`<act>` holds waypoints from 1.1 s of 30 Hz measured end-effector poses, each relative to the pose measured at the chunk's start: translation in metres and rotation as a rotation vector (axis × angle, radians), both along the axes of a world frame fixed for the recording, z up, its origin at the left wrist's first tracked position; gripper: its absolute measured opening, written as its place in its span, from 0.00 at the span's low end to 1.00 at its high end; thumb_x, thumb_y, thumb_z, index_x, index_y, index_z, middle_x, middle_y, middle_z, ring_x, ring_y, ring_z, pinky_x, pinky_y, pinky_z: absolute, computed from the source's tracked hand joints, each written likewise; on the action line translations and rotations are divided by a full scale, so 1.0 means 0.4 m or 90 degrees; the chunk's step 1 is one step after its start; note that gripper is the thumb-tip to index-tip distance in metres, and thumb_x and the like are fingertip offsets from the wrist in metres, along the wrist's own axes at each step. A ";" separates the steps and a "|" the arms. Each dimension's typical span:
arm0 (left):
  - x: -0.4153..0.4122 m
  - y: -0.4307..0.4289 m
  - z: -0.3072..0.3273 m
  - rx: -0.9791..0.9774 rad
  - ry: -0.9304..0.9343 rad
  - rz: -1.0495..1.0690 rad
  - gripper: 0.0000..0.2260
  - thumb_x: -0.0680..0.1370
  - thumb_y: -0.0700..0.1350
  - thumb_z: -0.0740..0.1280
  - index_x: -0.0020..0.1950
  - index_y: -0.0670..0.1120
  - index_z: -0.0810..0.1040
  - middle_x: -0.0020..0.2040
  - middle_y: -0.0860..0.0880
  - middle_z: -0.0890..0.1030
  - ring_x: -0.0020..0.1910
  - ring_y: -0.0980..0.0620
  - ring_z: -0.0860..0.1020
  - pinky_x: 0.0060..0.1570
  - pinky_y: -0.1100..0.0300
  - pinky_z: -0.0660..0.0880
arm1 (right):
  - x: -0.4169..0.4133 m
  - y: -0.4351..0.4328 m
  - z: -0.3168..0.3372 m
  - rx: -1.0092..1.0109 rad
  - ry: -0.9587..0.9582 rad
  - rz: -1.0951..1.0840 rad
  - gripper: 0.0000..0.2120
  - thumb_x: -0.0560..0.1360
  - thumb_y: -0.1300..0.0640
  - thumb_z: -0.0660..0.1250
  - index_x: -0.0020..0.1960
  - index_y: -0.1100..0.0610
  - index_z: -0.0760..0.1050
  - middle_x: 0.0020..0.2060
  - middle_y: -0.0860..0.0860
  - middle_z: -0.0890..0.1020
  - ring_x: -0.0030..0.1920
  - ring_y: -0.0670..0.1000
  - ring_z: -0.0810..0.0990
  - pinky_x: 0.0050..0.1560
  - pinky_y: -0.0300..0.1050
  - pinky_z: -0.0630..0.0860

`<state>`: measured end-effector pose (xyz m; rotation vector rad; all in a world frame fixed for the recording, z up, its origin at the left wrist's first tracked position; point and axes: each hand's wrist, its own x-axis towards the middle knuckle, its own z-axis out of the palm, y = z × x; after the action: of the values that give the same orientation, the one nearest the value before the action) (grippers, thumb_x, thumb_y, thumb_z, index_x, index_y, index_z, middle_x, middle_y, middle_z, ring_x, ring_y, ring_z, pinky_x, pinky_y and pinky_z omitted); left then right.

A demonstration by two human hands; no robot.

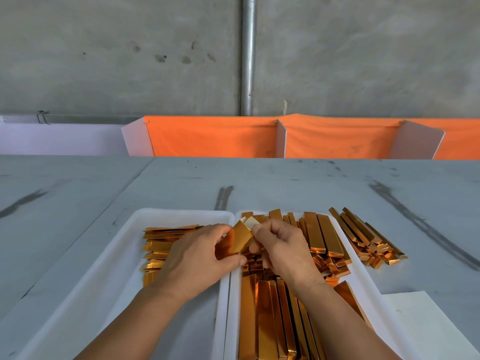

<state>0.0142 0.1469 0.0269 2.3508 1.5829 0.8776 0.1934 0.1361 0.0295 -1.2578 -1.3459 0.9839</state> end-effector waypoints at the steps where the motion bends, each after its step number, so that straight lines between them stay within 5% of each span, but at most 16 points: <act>1: 0.004 0.000 0.007 0.012 0.039 0.006 0.19 0.69 0.67 0.68 0.55 0.61 0.72 0.46 0.63 0.76 0.45 0.61 0.76 0.39 0.68 0.70 | 0.001 0.000 0.002 0.003 0.004 -0.002 0.12 0.80 0.52 0.65 0.40 0.55 0.77 0.34 0.52 0.85 0.24 0.46 0.73 0.26 0.36 0.69; 9: 0.015 0.008 0.074 0.011 0.165 -0.011 0.11 0.77 0.59 0.64 0.49 0.57 0.64 0.43 0.59 0.69 0.42 0.57 0.70 0.35 0.63 0.62 | -0.001 -0.010 0.015 0.032 0.069 0.030 0.14 0.83 0.56 0.61 0.42 0.59 0.78 0.35 0.57 0.83 0.23 0.47 0.71 0.23 0.33 0.67; 18: 0.056 -0.011 0.021 0.055 0.075 0.074 0.16 0.75 0.67 0.59 0.51 0.57 0.62 0.36 0.58 0.71 0.32 0.60 0.72 0.28 0.68 0.60 | 0.001 -0.010 0.018 0.047 0.086 -0.003 0.17 0.84 0.56 0.58 0.41 0.61 0.77 0.22 0.49 0.76 0.21 0.44 0.68 0.23 0.32 0.66; 25: 0.050 -0.001 -0.024 0.119 0.129 0.053 0.24 0.73 0.68 0.40 0.54 0.55 0.64 0.38 0.58 0.70 0.32 0.59 0.70 0.27 0.69 0.60 | -0.001 0.001 0.004 0.030 0.055 -0.012 0.16 0.83 0.53 0.59 0.42 0.58 0.79 0.27 0.52 0.78 0.23 0.45 0.70 0.24 0.32 0.67; 28: 0.049 -0.001 -0.033 0.120 0.114 0.030 0.25 0.73 0.68 0.38 0.54 0.56 0.66 0.37 0.58 0.70 0.31 0.60 0.71 0.27 0.69 0.60 | -0.001 0.000 0.006 0.029 0.070 -0.012 0.14 0.83 0.54 0.60 0.44 0.57 0.79 0.32 0.52 0.82 0.24 0.46 0.72 0.24 0.33 0.67; 33: 0.052 -0.005 -0.034 0.136 0.105 0.030 0.24 0.74 0.66 0.38 0.54 0.56 0.66 0.38 0.58 0.72 0.31 0.60 0.71 0.27 0.69 0.60 | 0.000 -0.002 0.002 0.033 0.038 -0.017 0.15 0.83 0.54 0.60 0.43 0.57 0.79 0.24 0.48 0.77 0.22 0.44 0.70 0.24 0.33 0.66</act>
<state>0.0349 0.1450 0.0131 2.6034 1.6890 0.9251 0.1935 0.1351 0.0302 -1.1952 -1.2983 0.9547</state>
